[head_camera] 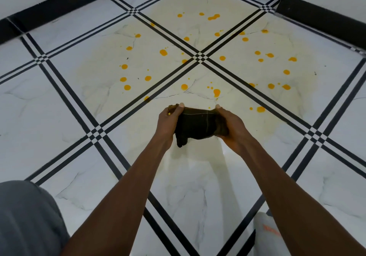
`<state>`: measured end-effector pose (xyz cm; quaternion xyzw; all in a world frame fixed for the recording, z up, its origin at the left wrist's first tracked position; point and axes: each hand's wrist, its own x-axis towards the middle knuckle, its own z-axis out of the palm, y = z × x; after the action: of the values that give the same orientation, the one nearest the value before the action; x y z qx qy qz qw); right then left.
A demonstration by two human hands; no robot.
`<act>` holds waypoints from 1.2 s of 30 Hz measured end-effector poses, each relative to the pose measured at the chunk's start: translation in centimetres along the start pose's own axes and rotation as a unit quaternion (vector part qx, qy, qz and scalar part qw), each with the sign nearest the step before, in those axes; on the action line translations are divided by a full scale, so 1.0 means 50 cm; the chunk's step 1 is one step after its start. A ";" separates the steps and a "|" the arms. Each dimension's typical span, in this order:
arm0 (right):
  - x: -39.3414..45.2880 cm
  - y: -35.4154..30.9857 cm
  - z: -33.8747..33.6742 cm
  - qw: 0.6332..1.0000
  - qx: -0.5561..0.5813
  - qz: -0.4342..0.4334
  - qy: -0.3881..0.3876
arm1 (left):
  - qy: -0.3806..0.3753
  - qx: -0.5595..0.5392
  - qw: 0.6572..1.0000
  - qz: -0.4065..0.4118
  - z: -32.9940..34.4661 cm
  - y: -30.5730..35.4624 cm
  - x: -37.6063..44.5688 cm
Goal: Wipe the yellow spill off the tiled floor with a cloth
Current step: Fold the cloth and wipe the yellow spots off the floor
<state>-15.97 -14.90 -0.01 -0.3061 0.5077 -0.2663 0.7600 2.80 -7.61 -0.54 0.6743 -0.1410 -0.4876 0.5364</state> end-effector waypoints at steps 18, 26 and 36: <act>-0.015 -0.124 -0.051 0.789 -0.484 -0.358 0.124 | -0.014 0.056 0.998 0.000 0.015 -0.050 0.012; 0.033 0.034 -0.016 0.752 -0.641 -0.143 -0.061 | 0.019 0.171 0.985 0.035 -0.045 -0.097 0.030; 0.159 0.125 -0.110 0.638 -0.731 -0.242 -0.011 | 0.127 0.442 0.875 0.153 -0.130 -0.152 0.097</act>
<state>-17.83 -17.47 -11.07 -0.8770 0.4356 0.0207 0.2019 7.89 -4.34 -9.88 0.8670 -0.3740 -0.1966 0.2640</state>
